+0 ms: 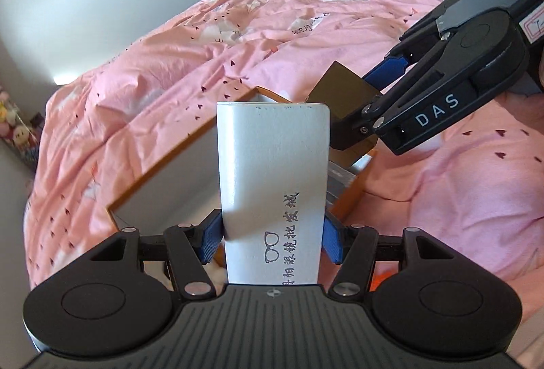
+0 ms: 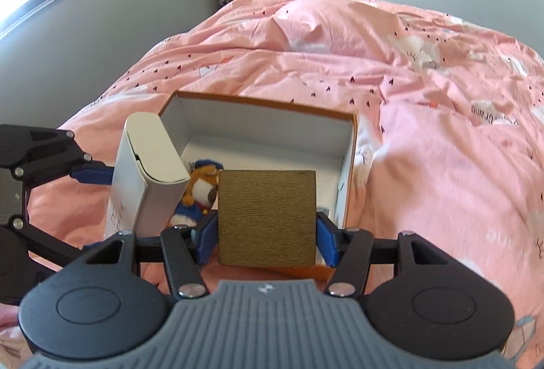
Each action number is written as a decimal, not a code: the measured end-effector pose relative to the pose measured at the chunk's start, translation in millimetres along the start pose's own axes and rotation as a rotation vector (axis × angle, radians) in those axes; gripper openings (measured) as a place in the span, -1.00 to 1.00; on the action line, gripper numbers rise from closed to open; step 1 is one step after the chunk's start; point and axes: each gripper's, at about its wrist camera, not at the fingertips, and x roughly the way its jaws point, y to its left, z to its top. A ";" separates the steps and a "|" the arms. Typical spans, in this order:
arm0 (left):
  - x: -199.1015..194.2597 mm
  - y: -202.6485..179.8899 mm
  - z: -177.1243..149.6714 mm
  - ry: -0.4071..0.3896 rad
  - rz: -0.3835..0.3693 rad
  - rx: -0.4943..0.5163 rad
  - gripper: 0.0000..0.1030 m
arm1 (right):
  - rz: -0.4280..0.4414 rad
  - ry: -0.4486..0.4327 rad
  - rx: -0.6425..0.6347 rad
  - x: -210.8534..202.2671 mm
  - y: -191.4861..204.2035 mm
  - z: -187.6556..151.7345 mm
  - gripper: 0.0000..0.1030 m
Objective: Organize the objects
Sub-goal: 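Carry the white glasses case and gold cube up over the orange box, then lower the white glasses case into the box and open the left gripper, then lower the gold cube beside the dark boxes and open the right gripper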
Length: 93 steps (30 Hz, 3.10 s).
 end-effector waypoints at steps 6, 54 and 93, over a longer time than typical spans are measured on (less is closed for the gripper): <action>36.5 12.5 30.5 0.064 0.037 0.149 0.33 | 0.006 0.004 0.070 31.4 -22.3 33.7 0.17; 214.8 26.6 1.2 0.357 -0.070 0.715 0.37 | 0.005 0.078 0.131 123.2 -72.1 86.0 0.18; 191.4 79.1 -1.9 0.275 -0.120 0.472 0.44 | -0.067 0.275 -0.211 175.4 -33.9 80.4 0.18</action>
